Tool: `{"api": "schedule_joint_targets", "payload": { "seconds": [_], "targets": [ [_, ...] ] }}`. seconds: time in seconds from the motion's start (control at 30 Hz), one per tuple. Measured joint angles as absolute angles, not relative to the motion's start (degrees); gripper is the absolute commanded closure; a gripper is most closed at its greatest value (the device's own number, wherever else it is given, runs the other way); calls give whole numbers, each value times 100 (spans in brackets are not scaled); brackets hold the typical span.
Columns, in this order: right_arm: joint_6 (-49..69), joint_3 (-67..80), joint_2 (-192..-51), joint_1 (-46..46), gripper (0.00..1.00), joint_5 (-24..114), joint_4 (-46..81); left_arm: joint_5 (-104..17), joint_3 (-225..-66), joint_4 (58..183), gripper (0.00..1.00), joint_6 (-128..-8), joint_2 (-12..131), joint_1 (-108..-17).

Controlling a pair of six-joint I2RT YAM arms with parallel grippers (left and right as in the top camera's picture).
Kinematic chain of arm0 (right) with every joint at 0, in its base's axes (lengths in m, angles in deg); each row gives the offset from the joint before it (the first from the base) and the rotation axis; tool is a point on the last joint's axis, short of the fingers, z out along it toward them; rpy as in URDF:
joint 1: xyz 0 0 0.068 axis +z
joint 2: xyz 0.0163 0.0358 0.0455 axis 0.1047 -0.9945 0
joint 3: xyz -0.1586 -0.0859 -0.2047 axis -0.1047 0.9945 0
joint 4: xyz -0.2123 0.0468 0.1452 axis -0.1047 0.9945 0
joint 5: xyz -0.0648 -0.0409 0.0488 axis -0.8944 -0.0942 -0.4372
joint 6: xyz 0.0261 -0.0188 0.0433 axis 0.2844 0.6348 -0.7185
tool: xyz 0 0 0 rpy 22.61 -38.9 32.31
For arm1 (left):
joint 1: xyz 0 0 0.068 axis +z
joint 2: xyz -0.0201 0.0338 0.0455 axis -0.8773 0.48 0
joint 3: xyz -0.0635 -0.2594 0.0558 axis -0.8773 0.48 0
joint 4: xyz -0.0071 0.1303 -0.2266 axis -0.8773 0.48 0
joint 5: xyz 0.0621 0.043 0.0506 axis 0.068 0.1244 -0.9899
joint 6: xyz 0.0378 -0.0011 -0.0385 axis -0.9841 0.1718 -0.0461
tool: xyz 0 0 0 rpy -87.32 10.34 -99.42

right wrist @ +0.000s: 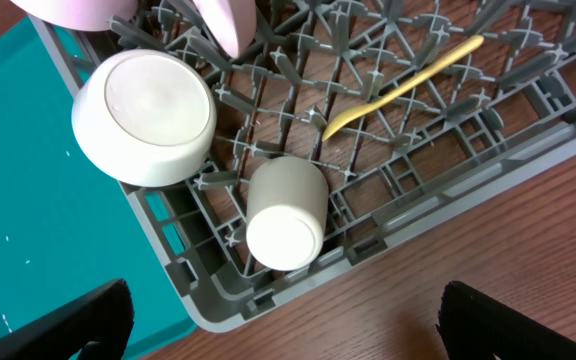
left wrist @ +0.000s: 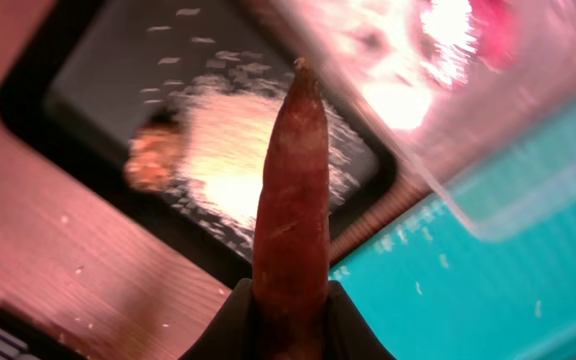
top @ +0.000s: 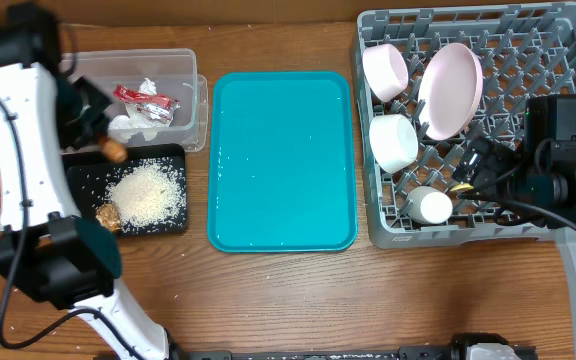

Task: Sort waste into correct bins and load items into the dishwasher
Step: 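Lower the carrot onto the black tray with the left gripper and release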

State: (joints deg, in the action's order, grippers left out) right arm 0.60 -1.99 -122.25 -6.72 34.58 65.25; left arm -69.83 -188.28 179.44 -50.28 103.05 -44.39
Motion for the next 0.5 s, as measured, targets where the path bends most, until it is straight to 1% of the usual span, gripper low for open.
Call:
{"api": "schedule_joint_targets", "payload": {
  "seconds": [0.07, 0.1, 0.13, 0.17, 0.2, 0.3, 0.37, 0.43, 0.5],
  "targets": [
    [58, -199, -12235, -672, 0, 3458, 6525, -7000, -18248, 17786, 96, -4694, 10307, -4043],
    [56, -199, -12281, -672, 0, 3463, 6516, -7011, -17610, 17692, 96, -4366, 10325, -3864],
    [58, -199, -12325, -672, 0, 3461, 6514, -7007, -17376, 17622, 96, -4174, 10346, -3858],
    [58, -199, -12375, -672, 0, 3465, 6514, -6996, -16791, 17104, 96, -3754, 10268, -3912],
    [58, -199, -12399, -672, 0, 3467, 6525, -6996, -16565, 16978, 96, -3601, 10268, -3936],
    [56, -199, -12491, -672, 0, 3474, 6503, -6961, -15208, 15631, 96, -2840, 10305, -4107],
    [58, -199, -12498, -672, 0, 3493, 6496, -6957, -14607, 14930, 96, -2469, 10322, -4212],
    [58, -199, -12498, -672, 0, 3504, 6503, -6954, -14270, 14486, 96, -2226, 10320, -4301],
    [58, -199, -12498, -672, 0, 3506, 6505, -6950, -14211, 14348, 96, -2097, 10287, -4336]
  ]
}}
